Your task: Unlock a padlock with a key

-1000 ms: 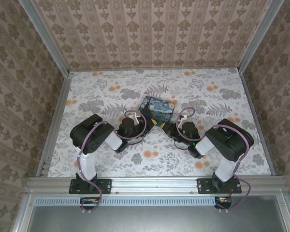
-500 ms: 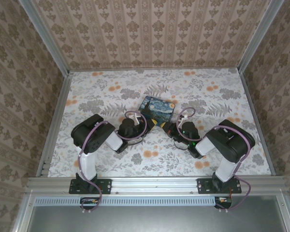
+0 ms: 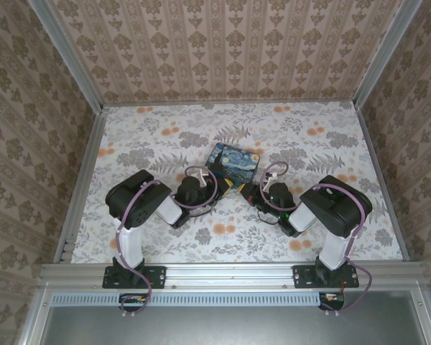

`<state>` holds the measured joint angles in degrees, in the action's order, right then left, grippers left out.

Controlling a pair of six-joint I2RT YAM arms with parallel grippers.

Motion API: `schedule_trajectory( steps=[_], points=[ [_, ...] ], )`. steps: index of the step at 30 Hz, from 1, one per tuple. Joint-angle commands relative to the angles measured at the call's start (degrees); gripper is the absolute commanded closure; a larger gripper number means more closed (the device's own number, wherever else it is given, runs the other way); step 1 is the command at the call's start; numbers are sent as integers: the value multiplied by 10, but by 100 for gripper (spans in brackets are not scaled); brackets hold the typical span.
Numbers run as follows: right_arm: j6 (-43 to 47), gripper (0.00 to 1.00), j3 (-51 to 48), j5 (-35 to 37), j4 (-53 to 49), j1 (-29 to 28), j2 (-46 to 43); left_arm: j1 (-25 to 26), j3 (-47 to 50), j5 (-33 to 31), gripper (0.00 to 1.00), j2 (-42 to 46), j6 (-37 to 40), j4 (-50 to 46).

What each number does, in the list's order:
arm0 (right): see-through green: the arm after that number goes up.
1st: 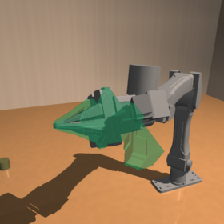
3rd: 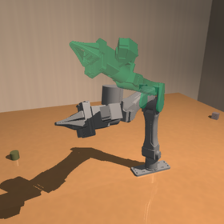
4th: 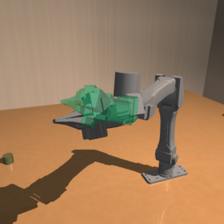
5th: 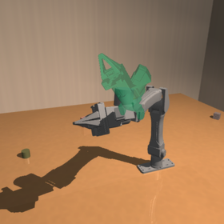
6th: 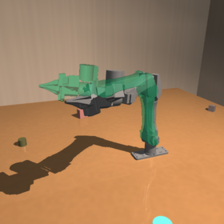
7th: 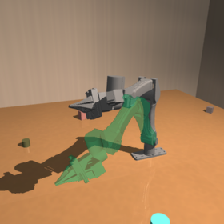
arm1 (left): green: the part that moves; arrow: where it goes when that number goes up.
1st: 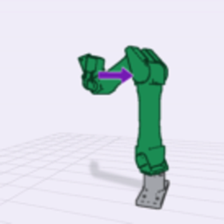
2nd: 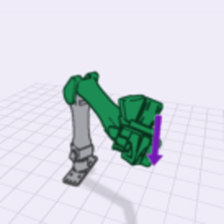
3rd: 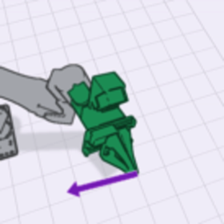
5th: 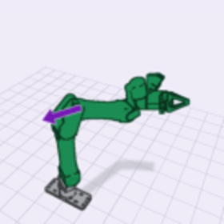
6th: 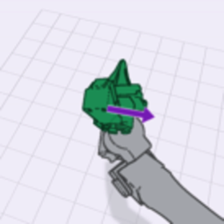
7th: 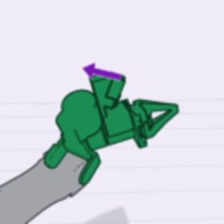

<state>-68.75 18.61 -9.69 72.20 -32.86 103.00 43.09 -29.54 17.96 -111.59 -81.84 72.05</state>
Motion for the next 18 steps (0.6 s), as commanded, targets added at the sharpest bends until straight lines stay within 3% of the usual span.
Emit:
schedule_trajectory(
  steps=[1,18],
  points=[
    [17,100,11,2,41,-4,7,20,5,74,100,18,-15,19],
    [-9,100,54,-33,46,0,51,21,-1,82,100,41,-59,22]
  ],
)
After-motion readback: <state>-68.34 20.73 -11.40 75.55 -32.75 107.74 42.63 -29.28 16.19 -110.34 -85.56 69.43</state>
